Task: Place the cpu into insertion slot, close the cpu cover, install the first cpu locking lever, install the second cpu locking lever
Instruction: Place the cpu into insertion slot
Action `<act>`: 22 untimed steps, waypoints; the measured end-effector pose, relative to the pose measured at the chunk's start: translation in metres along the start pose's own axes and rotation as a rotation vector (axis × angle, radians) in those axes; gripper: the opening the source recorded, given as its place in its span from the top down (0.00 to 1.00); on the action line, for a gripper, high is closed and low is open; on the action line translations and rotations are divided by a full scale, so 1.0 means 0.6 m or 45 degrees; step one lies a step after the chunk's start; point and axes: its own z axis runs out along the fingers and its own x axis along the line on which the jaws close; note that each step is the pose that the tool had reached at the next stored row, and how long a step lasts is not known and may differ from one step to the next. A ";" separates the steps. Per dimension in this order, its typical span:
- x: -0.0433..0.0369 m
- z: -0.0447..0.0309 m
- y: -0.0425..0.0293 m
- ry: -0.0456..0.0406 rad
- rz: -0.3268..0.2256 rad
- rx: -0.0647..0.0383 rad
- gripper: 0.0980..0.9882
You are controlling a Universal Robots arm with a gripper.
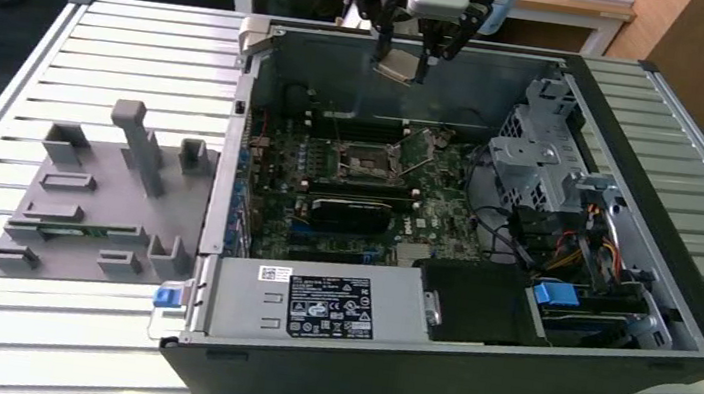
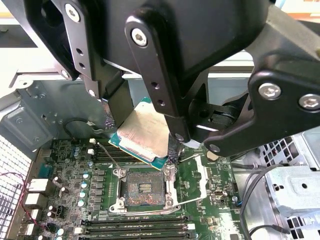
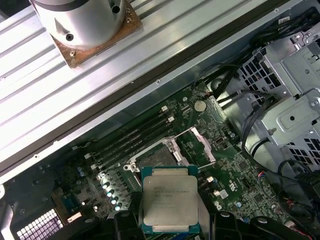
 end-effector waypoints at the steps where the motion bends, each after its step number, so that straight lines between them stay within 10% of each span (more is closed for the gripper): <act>1: 0.000 0.000 0.000 0.000 0.003 0.000 0.52; 22: 0.000 0.000 0.000 -0.006 0.067 -0.001 0.52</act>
